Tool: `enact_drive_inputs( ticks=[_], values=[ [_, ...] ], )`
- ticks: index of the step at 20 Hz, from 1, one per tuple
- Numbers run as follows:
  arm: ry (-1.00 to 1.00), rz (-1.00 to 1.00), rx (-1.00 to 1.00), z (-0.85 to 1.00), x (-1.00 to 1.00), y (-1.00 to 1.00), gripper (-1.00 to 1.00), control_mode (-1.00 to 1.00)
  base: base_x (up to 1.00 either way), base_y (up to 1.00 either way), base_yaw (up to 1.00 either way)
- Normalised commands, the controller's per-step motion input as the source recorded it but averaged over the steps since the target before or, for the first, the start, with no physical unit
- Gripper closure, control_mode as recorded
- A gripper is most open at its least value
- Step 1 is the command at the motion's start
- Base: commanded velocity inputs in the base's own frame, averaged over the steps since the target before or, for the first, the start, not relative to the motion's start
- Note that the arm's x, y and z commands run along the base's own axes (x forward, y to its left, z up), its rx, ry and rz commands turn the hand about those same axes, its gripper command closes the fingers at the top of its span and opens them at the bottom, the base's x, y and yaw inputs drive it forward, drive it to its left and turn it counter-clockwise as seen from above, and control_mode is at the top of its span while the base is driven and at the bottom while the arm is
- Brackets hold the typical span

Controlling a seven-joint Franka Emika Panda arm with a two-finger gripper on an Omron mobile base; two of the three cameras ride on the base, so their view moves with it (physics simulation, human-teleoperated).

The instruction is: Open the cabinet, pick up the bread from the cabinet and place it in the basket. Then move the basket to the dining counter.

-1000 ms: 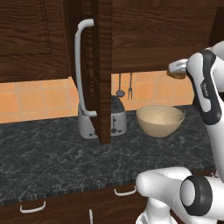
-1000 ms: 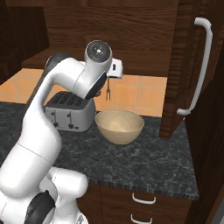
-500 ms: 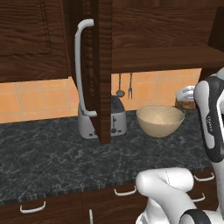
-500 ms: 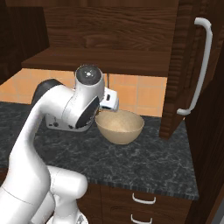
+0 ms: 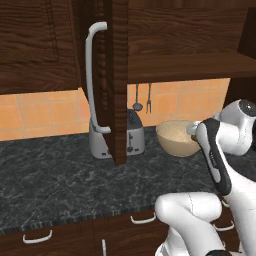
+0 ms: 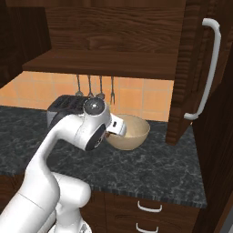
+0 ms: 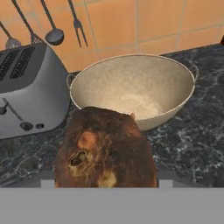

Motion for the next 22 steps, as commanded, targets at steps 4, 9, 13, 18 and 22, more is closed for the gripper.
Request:
enact_drive_inputs(
  ticks=[4,9,13,18,22],
  values=[
    [0.27,-0.07,0.01,-0.33,1.0,-0.21,1.0,-1.0,0.0,0.0,0.0],
    [0.06,-0.01,0.03,-0.1,0.95,-0.37,1.0,-1.0,0.0,0.0,0.0],
    [0.0,0.0,0.04,-0.5,0.73,-0.13,1.0,-1.0,0.0,0.0,0.0],
    [0.0,0.0,0.03,-0.59,0.35,0.0,1.0,-1.0,0.0,0.0,0.0],
    [0.0,0.0,0.02,-0.07,0.44,-0.07,1.0,-1.0,0.0,0.0,0.0]
  ],
)
